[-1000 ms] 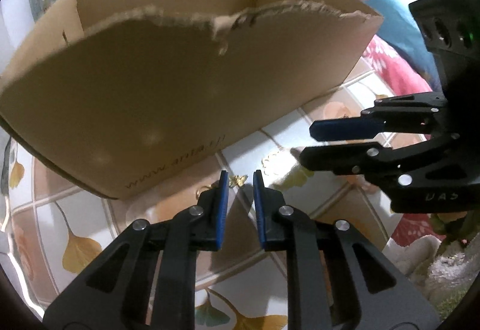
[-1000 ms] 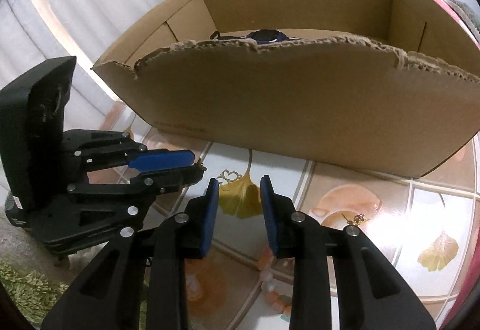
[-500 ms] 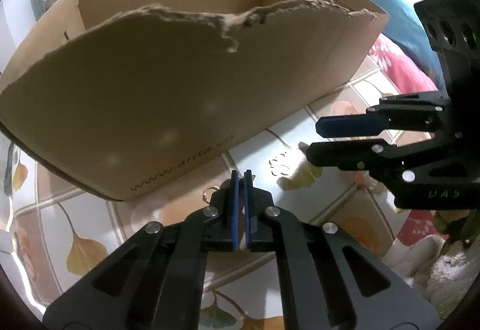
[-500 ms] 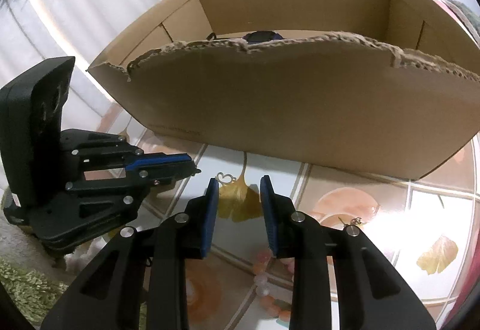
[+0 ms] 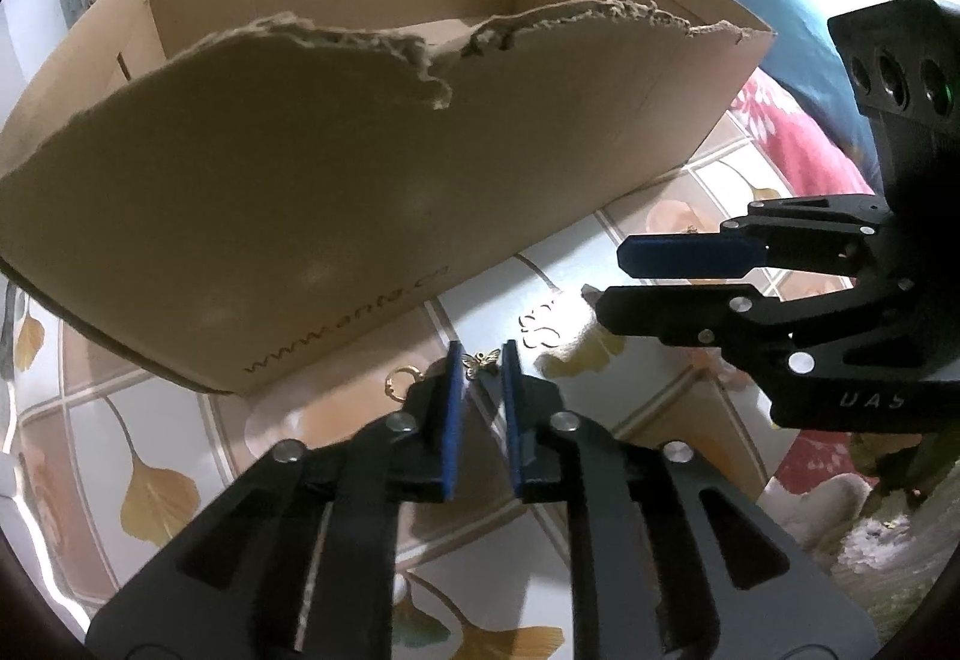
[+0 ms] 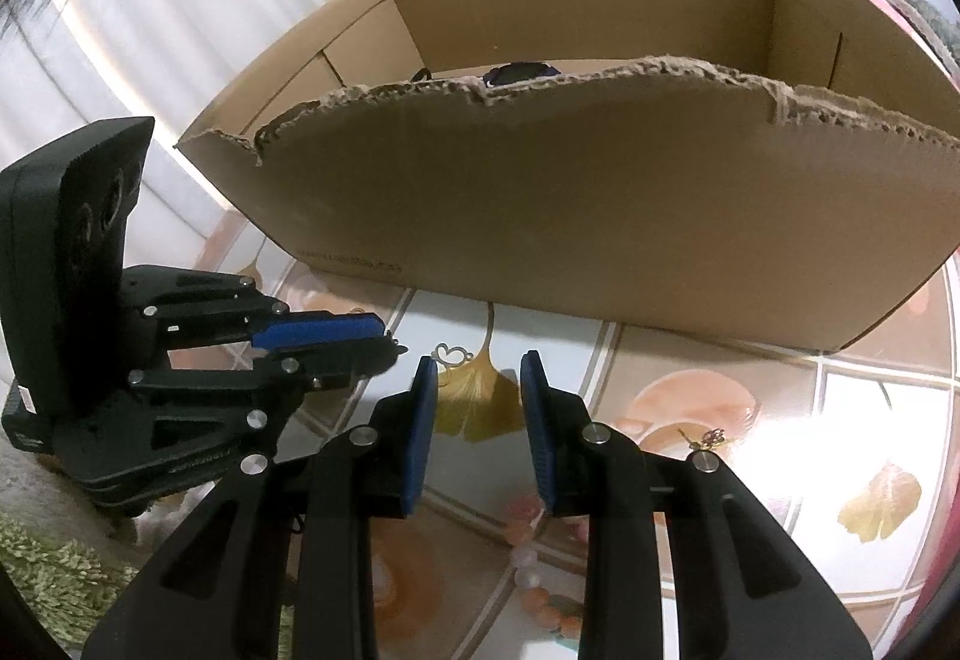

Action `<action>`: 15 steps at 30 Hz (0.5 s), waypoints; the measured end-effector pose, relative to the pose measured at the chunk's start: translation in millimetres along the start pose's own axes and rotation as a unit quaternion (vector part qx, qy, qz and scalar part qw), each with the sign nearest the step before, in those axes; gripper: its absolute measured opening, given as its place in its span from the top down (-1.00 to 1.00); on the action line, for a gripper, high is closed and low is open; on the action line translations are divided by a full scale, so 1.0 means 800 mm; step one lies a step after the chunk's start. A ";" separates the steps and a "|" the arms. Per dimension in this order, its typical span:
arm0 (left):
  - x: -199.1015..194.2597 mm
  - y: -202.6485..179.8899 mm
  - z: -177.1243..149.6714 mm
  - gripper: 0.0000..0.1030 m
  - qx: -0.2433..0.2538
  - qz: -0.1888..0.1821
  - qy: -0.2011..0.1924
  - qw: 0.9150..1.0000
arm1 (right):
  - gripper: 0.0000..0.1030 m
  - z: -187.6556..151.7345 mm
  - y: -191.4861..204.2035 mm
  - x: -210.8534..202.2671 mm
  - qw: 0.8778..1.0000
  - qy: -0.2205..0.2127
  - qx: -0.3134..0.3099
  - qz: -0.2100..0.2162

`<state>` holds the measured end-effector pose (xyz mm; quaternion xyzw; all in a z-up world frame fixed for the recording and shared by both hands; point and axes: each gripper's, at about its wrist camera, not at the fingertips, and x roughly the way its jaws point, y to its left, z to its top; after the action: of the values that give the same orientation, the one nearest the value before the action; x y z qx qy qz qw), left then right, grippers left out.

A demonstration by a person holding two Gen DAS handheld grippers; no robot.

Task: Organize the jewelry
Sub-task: 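Lower the left gripper onto a small gold ring and close it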

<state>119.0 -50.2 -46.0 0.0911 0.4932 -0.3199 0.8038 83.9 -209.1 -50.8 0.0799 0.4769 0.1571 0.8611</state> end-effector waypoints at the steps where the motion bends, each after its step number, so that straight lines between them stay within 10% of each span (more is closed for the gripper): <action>1: 0.000 -0.001 0.001 0.70 0.001 0.001 0.001 1.000 | 0.45 0.000 -0.001 0.000 1.000 0.000 0.000 0.000; 15: 0.012 -0.035 0.005 0.77 0.054 0.071 0.021 0.996 | 0.45 -0.004 -0.007 -0.006 1.000 -0.008 0.003 0.003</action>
<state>108.2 -78.1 -47.2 0.1754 0.4840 -0.2863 0.8081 80.0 -216.3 -50.6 0.0852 0.4704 0.1572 0.8641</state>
